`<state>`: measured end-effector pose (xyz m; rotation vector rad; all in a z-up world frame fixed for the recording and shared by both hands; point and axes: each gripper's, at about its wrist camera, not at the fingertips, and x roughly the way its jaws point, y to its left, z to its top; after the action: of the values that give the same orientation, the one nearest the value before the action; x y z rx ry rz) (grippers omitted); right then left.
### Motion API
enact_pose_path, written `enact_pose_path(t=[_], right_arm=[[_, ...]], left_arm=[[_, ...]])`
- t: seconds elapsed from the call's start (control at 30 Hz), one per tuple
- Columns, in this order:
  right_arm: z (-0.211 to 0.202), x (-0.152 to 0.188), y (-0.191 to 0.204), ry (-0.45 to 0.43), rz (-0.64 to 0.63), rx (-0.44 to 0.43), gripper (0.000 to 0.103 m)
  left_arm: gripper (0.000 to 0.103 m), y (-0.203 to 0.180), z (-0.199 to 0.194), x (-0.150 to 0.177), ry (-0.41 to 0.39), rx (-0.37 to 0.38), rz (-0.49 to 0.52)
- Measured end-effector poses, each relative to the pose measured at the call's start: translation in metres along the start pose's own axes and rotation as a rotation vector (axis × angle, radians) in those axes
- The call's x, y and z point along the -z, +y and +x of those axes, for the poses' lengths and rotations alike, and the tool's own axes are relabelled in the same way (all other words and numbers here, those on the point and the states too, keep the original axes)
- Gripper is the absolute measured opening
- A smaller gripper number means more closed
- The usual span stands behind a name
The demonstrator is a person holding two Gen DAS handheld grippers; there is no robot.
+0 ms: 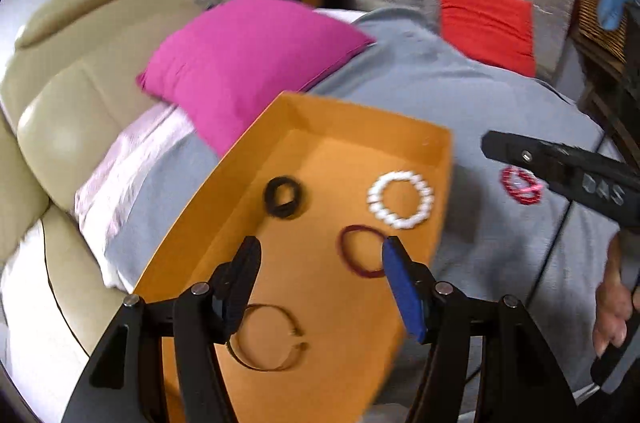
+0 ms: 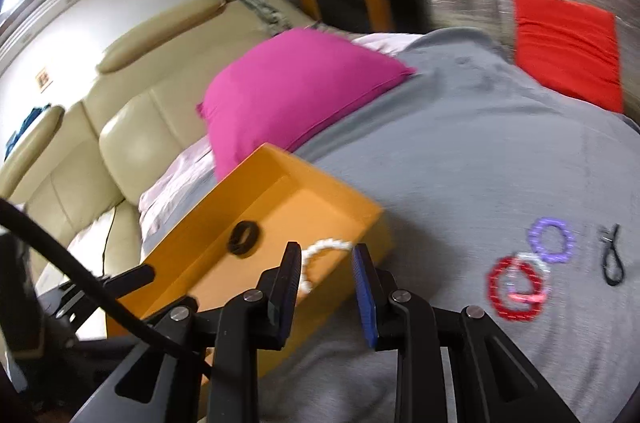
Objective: Organize jewelry
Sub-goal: 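Move both tools back over the remaining jewelry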
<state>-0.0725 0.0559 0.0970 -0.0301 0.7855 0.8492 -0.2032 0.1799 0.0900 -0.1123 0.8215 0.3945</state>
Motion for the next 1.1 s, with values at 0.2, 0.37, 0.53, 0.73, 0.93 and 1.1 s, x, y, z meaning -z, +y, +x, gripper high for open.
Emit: enact_pose_path(t=[0.2,0.37,0.53,0.73,0.93,1.1], right_arm=[[-0.029,-0.005,-0.037,-0.039,0.069,0.041,0.030],[-0.046,-0.004,-0.062,-0.046,0.100,0.082,0.030],[-0.058,-0.001,-0.080,-0.046,0.126,0.104,0.030],[-0.068,0.001,-0.091,-0.053,0.126,0.119,0.030],[-0.077,0.003,-0.102,-0.061,0.144,0.131,0.030],[-0.083,0.005,-0.111,-0.064,0.159,0.145,0.030]], left_arm=[[0.066,-0.036,-0.025,-0.007,-0.054,0.016,0.081],[0.066,-0.058,-0.040,-0.012,-0.089,0.029,0.122],[0.066,-0.077,-0.053,-0.014,-0.118,0.036,0.157],[0.066,-0.094,-0.058,-0.014,-0.128,0.044,0.182],[0.066,-0.106,-0.058,-0.014,-0.125,0.050,0.199],[0.066,-0.114,-0.053,-0.013,-0.103,0.071,0.201]])
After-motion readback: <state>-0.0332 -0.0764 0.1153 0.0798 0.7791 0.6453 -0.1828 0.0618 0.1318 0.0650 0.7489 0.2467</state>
